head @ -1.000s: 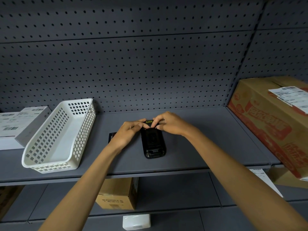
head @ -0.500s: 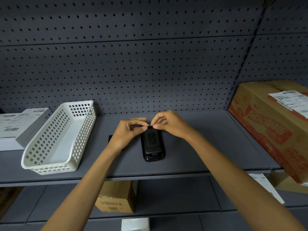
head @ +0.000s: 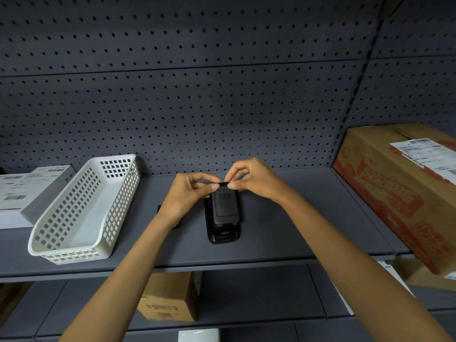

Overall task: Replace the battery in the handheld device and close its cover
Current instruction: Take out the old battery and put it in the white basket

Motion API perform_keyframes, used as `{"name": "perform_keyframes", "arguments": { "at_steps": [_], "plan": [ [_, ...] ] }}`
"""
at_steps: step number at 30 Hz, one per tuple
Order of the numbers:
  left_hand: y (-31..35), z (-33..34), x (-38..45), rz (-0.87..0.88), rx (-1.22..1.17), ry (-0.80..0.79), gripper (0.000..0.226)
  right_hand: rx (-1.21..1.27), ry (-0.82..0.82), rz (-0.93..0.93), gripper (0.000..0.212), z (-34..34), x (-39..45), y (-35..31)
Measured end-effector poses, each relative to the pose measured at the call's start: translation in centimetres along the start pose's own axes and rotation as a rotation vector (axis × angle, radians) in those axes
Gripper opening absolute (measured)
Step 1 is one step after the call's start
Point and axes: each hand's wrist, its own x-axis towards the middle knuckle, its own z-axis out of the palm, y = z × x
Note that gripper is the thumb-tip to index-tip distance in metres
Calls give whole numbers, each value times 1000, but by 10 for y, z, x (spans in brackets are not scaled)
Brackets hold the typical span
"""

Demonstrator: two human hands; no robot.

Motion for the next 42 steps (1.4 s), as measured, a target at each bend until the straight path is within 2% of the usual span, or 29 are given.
{"name": "perform_keyframes", "arguments": {
  "at_steps": [14, 23, 30, 42],
  "plan": [
    [17, 58, 23, 21, 2, -121, 9, -35, 91, 110, 9, -48, -34, 28],
    [9, 93, 38, -19, 45, -163, 14, 40, 123, 201, 7, -61, -46, 60],
    [5, 97, 43, -45, 190, -180, 15, 66, 103, 250, 9, -52, -42, 76],
    [-7, 98, 54, 27, 474, -249, 13, 27, 82, 295, 11, -38, -33, 90]
  ]
}}
